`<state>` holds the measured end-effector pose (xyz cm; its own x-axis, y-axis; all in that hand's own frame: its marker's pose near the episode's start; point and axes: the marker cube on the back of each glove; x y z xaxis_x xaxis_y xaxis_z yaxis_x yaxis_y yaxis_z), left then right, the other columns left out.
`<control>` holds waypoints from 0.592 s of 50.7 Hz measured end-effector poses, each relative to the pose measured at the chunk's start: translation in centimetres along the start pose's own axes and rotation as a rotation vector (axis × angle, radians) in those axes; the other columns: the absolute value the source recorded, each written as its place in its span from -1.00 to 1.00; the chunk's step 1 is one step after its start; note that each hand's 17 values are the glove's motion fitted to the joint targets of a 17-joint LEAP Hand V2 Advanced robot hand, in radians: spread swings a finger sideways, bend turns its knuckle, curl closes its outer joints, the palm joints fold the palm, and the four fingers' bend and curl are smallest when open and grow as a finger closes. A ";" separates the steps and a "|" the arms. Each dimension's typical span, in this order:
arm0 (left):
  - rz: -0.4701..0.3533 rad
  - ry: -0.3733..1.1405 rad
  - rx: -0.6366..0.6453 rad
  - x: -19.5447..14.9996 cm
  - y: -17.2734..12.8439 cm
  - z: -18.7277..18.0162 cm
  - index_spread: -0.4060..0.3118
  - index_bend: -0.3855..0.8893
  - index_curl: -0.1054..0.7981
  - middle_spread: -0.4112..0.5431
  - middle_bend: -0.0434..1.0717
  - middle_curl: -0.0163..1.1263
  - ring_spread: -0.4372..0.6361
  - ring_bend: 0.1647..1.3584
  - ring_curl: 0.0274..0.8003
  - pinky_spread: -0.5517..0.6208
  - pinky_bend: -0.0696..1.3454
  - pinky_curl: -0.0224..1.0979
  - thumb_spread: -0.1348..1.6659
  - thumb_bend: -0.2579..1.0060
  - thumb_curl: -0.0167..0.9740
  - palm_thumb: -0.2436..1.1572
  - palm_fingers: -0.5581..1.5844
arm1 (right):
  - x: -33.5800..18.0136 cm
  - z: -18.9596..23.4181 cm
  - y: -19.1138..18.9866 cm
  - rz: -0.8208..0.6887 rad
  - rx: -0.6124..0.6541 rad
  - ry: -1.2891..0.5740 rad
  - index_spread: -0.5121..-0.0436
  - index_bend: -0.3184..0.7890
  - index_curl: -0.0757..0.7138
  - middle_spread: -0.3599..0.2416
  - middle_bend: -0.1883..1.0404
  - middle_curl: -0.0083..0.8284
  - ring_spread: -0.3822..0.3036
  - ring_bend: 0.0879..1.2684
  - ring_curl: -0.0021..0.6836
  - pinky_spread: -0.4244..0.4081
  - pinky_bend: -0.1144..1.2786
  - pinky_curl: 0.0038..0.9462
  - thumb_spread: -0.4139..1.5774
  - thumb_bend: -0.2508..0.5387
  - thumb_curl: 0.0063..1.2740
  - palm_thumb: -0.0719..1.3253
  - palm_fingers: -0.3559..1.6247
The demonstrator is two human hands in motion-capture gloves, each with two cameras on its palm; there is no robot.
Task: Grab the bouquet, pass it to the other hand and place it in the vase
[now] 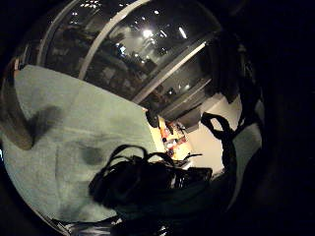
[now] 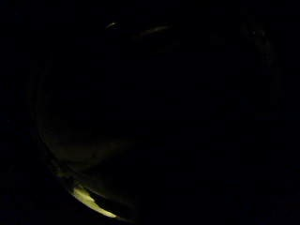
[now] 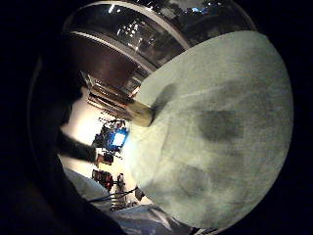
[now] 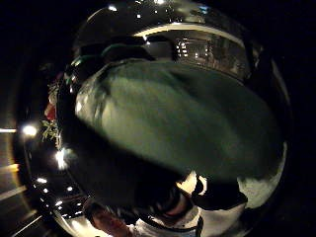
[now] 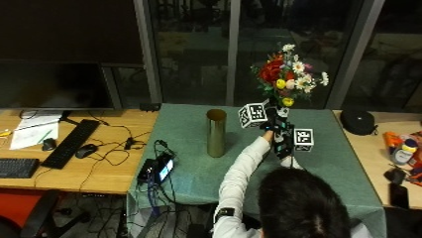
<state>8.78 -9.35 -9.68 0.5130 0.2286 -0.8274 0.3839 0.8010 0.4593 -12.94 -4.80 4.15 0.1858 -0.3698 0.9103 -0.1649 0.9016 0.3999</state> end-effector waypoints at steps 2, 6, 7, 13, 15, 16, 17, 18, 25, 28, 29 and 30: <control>0.009 -0.012 0.026 0.6 -1.4 -0.6 -0.69 0.14 0.16 -0.79 0.34 -0.04 -0.85 -0.04 0.08 -0.66 -0.05 -0.13 -0.50 -0.59 0.29 0.65 0.81 | 0.5 -0.5 -0.3 -0.045 0.014 0.050 0.16 0.01 0.54 -0.39 0.29 0.27 -0.47 0.22 0.41 -0.73 0.16 -0.06 0.00 -0.50 0.06 0.31 0.48; 0.013 -0.034 0.079 2.3 -4.1 -2.1 -0.73 0.17 0.22 -0.82 0.37 -0.02 -0.87 -0.03 0.11 -0.68 -0.02 -0.12 -0.54 -0.62 0.34 0.67 0.79 | 0.9 -1.4 -0.8 -0.131 0.014 0.105 0.10 -0.09 0.49 -0.40 0.14 0.20 -0.46 -0.02 0.30 -0.60 0.08 -0.10 0.17 -0.55 -0.03 0.15 0.35; 0.016 -0.036 0.094 2.7 -4.7 -2.6 -0.74 0.17 0.24 -0.82 0.38 -0.02 -0.88 -0.03 0.11 -0.68 -0.03 -0.12 -0.55 -0.62 0.35 0.66 0.79 | 0.7 -1.5 -0.8 -0.128 0.006 0.109 0.10 -0.11 0.47 -0.40 0.11 0.18 -0.46 -0.08 0.28 -0.56 0.07 -0.09 0.20 -0.54 -0.05 0.12 0.34; 0.052 -0.060 0.223 5.9 -8.8 -6.9 -0.78 0.18 0.31 -0.84 0.40 0.00 -0.89 -0.01 0.14 -0.69 -0.02 -0.11 -0.59 -0.63 0.41 0.67 0.78 | 0.1 -2.4 -1.3 -0.096 -0.055 0.178 0.05 -0.15 0.40 -0.34 -0.05 0.10 -0.42 -0.28 0.17 -0.20 -0.11 -0.16 0.33 -0.53 -0.14 -0.03 0.18; 0.049 -0.075 0.256 6.3 -9.8 -8.1 -0.79 0.18 0.33 -0.85 0.41 0.00 -0.90 -0.01 0.15 -0.69 -0.02 -0.11 -0.60 -0.64 0.43 0.67 0.77 | 1.4 -2.6 -2.2 -0.151 -0.113 0.169 0.05 -0.18 0.35 -0.29 -0.11 0.07 -0.40 -0.31 0.14 -0.11 -0.13 -0.19 0.36 -0.55 -0.18 -0.11 0.17; 0.043 -0.084 0.272 6.5 -10.4 -8.7 -0.80 0.18 0.34 -0.85 0.41 0.01 -0.90 -0.01 0.15 -0.69 -0.02 -0.11 -0.60 -0.64 0.44 0.66 0.77 | 2.1 -2.8 -2.6 -0.167 -0.136 0.174 0.05 -0.19 0.33 -0.27 -0.14 0.05 -0.40 -0.33 0.12 -0.06 -0.14 -0.20 0.38 -0.55 -0.20 -0.15 0.15; 0.035 -0.091 0.288 6.7 -10.9 -9.4 -0.80 0.18 0.34 -0.85 0.41 0.01 -0.90 0.00 0.16 -0.69 -0.02 -0.11 -0.60 -0.64 0.45 0.66 0.77 | 2.6 -3.0 -2.8 -0.152 -0.149 0.188 0.03 -0.21 0.31 -0.24 -0.17 0.04 -0.36 -0.36 0.10 -0.01 -0.14 -0.21 0.39 -0.56 -0.22 -0.19 0.11; 0.028 -0.096 0.302 6.9 -11.4 -10.0 -0.81 0.18 0.35 -0.85 0.41 0.01 -0.90 0.00 0.16 -0.69 -0.02 -0.11 -0.61 -0.64 0.45 0.66 0.77 | 2.8 -3.1 -2.8 -0.115 -0.155 0.202 0.02 -0.22 0.29 -0.23 -0.20 0.02 -0.35 -0.36 0.10 0.02 -0.13 -0.20 0.41 -0.55 -0.23 -0.22 0.08; -0.001 -0.090 0.366 8.0 -14.0 -13.4 -0.81 0.17 0.41 -0.86 0.43 0.02 -0.90 -0.01 0.17 -0.69 -0.02 -0.11 -0.62 -0.64 0.50 0.66 0.76 | 3.0 -3.6 -3.4 -0.120 -0.181 0.232 -0.09 -0.25 0.15 -0.22 -0.34 -0.04 -0.19 -0.45 0.05 0.27 -0.11 -0.22 0.47 -0.47 -0.32 -0.33 -0.06; 0.000 -0.101 0.395 7.9 -15.0 -14.7 -0.81 0.16 0.43 -0.85 0.42 0.02 -0.90 -0.01 0.17 -0.69 -0.01 -0.11 -0.63 -0.64 0.52 0.66 0.76 | 2.9 -3.7 -3.7 -0.206 -0.191 0.224 -0.15 -0.26 0.09 -0.23 -0.38 -0.06 -0.13 -0.49 0.02 0.34 -0.09 -0.22 0.48 -0.46 -0.35 -0.35 -0.10; -0.001 -0.105 0.403 7.8 -15.3 -15.2 -0.81 0.16 0.44 -0.85 0.42 0.02 -0.90 -0.02 0.17 -0.69 -0.01 -0.11 -0.63 -0.64 0.53 0.66 0.76 | 2.9 -3.9 -3.6 -0.188 -0.189 0.238 -0.16 -0.25 0.07 -0.24 -0.38 -0.06 -0.12 -0.49 0.02 0.36 -0.09 -0.23 0.49 -0.45 -0.36 -0.35 -0.10; -0.002 -0.109 0.410 7.7 -15.5 -15.6 -0.81 0.16 0.45 -0.86 0.42 0.02 -0.90 -0.02 0.18 -0.69 -0.01 -0.11 -0.63 -0.64 0.53 0.66 0.76 | 3.0 -4.0 -3.5 -0.150 -0.184 0.259 -0.17 -0.25 0.05 -0.24 -0.38 -0.07 -0.10 -0.49 0.01 0.37 -0.09 -0.23 0.49 -0.45 -0.37 -0.35 -0.11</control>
<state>-5.22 -11.38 -28.25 0.5813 0.1496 -0.7998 0.6476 0.5100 0.5661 -7.90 -8.14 5.04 0.4380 -0.4537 0.7761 0.0560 0.8754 0.4802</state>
